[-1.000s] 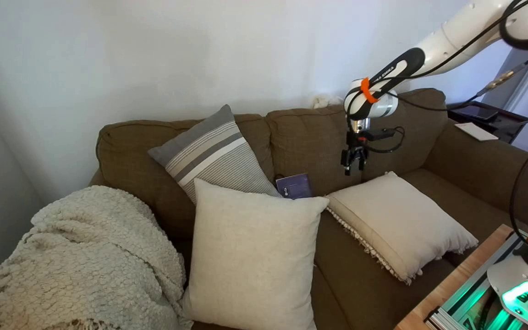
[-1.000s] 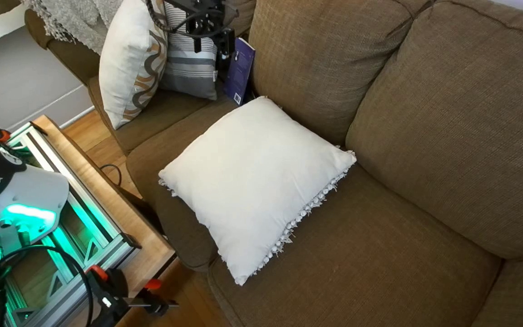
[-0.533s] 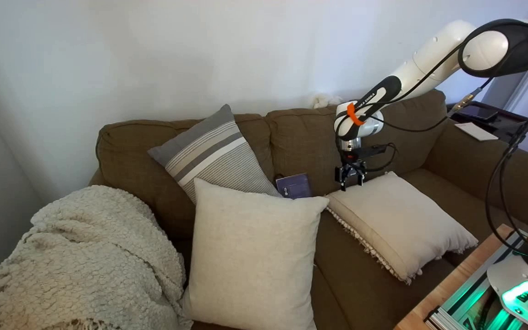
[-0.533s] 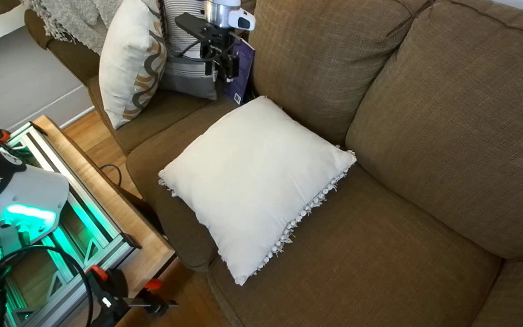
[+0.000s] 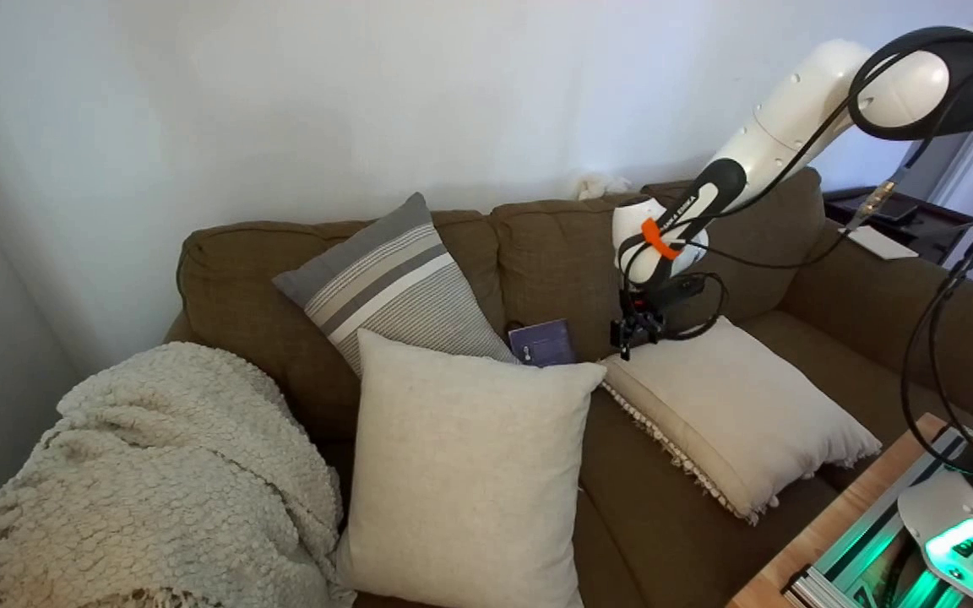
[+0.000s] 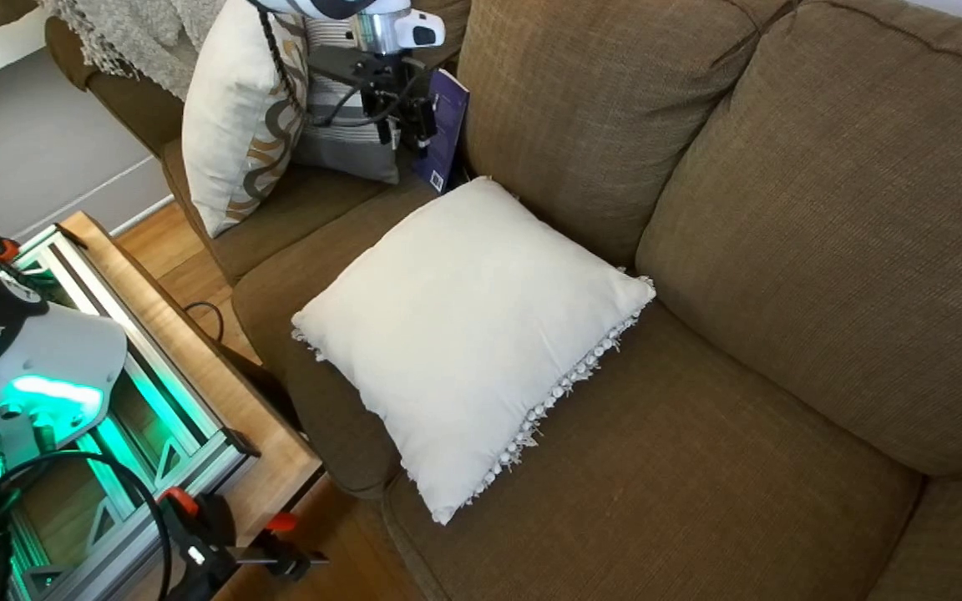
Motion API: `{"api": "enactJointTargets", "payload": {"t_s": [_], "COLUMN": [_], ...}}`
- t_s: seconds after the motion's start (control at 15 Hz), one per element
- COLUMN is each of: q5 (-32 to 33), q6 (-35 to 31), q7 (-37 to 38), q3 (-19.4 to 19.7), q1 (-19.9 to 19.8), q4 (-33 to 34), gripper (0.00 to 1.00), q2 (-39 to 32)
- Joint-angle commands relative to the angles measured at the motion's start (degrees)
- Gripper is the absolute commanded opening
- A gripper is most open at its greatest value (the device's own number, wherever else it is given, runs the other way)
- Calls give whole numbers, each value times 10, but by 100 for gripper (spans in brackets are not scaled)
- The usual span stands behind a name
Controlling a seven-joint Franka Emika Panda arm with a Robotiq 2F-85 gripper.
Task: Move the pillow on the right to the right side of the sofa.
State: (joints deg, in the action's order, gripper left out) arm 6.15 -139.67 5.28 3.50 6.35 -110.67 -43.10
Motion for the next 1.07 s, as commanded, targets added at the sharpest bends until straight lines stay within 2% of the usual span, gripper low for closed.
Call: {"api": "enactJointTargets", "payload": {"t_s": [0.0,0.07,0.27,0.33,0.53,0.73,1.0], "q5": [87,85,78,72,74,70,74], "q6": [-82,-96,-122,-98,-105,-29,131], "q7": [118,171,296,236,287,365,408], "q3": [63,90,121,95,109,142,117], "q1": [99,137,191,164,189,216,187], "q4": [-89,-98,-121,-97,-109,-28,101], "gripper": [100,100,100,100,100,100,100], "q2": [21,14,1,1,0,-57,-148]}}
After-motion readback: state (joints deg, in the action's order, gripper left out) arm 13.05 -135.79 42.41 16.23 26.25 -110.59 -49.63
